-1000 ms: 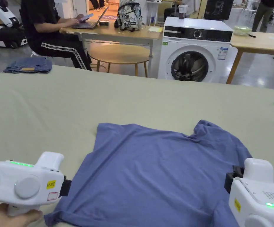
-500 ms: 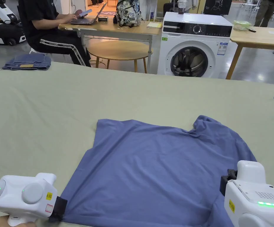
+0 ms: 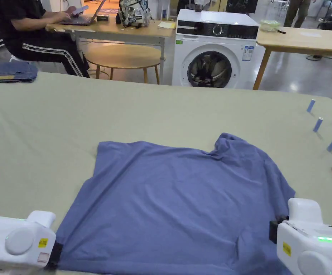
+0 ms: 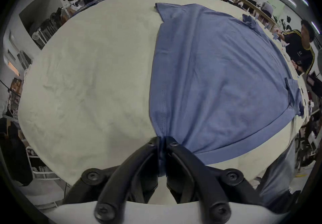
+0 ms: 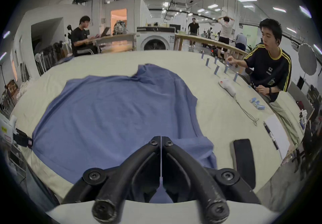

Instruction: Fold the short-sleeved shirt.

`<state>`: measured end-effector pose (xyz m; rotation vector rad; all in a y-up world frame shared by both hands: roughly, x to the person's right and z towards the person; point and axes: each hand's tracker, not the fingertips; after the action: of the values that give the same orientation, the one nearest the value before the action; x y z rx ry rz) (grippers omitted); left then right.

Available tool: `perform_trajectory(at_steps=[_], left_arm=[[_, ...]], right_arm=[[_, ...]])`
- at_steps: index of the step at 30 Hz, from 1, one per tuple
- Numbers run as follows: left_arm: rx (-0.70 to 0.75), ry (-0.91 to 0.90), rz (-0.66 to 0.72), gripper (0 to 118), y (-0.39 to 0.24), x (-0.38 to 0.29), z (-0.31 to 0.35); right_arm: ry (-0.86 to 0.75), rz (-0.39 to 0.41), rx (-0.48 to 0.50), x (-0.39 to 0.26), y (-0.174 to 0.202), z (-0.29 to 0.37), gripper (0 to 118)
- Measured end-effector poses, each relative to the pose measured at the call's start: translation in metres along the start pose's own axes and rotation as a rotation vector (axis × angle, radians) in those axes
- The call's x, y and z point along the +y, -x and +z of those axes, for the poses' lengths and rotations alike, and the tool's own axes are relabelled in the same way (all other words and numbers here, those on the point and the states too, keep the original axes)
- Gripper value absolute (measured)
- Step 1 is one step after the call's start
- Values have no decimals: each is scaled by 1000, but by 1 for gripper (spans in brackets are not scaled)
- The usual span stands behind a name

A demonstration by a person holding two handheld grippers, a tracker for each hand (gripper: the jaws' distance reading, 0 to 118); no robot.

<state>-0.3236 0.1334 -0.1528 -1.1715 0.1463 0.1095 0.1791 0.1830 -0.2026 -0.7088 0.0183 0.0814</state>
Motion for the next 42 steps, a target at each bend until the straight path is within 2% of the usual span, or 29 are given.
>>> perform_trajectory(at_steps=[1,5,6,7,12,16,22,26,28,30,31,34,36,38,42], left_arm=[[2,0,0,1,-1,0,-1],[8,-1,2,1,-2,-1,0],[9,-1,2,1,-2,0,0],[7,-2,6,1,-2,-1,0],[-2,-6,17,1,-5,-4,7],[-4,-8,15,1,-6,-6,11],[-6,-7,19,1,-5,-6,11],[-8,-10,19,1,-4,-6,12],[-8,-10,19,1,-4,-6,11],[-7,-10,16,1,-4,-6,12],[-5,-11,12,1,-5,-6,12],[-3,-17,-5,1,-6,-6,15],[-7,-26,-4,1,-5,-4,19],[-16,-47,6,0,-4,0,24],[-46,-123,31,0,-4,18,41]], right_arm=[[35,13,-9,2,-6,0,5],[191,27,-7,2,-28,2,51],[211,10,-7,-1,-34,-1,59],[237,23,-13,-6,-38,-2,62],[365,0,-38,-32,-55,-25,62],[442,-3,-26,-52,-54,-32,62],[437,-21,-9,-49,-58,-28,56],[447,-2,-1,-51,-56,-20,54],[453,-7,20,-53,-54,-19,45],[445,-28,43,-53,-52,-17,21],[446,-43,88,-53,-50,-18,4],[437,-19,63,-52,-46,-15,2],[393,-72,81,-48,-51,-10,2],[366,-57,89,-43,-53,-2,2],[276,-77,117,-21,-60,8,2]])
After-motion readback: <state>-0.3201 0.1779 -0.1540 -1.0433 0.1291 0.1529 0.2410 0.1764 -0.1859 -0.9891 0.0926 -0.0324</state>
